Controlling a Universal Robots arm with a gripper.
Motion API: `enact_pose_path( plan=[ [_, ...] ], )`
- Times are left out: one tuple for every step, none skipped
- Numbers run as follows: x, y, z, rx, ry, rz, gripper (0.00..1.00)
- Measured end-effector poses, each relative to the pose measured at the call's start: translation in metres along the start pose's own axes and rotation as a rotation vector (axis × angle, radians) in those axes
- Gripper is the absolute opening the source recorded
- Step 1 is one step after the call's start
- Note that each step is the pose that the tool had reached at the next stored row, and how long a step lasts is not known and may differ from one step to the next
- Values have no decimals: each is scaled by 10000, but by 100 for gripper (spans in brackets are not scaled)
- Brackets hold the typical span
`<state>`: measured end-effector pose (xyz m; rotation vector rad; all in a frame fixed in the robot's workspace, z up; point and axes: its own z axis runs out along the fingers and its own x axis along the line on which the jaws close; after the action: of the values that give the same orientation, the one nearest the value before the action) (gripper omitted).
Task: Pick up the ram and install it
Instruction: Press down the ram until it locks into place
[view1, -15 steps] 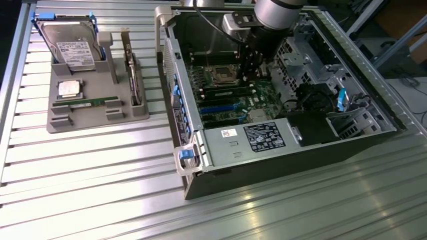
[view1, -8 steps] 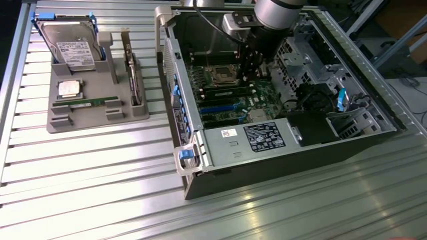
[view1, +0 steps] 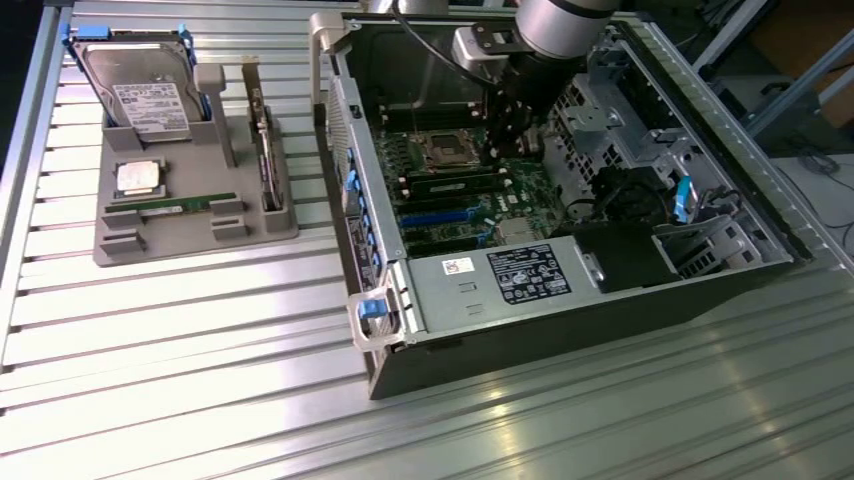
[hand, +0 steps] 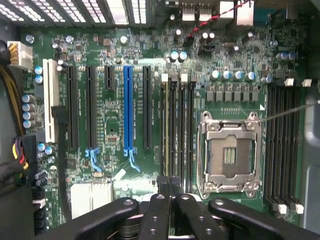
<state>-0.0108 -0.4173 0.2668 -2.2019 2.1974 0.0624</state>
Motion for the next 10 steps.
enact_pose_path(
  plan=[
    [0,-46,-1,-1,1,0,11],
    [0,-107,-1,0,0,0,11],
    [0,-163,-1,0,-1,0,11],
    [0,-214,-2,-1,1,-1,11],
    [0,-264,-2,0,0,0,11],
    [0,-285,-2,0,1,0,11],
    [0,-298,-2,0,0,-1,11],
    [1,-298,-2,0,0,2,11],
    [1,-299,6,2,-7,0,11],
    [2,-299,29,0,-9,0,11]
  ],
)
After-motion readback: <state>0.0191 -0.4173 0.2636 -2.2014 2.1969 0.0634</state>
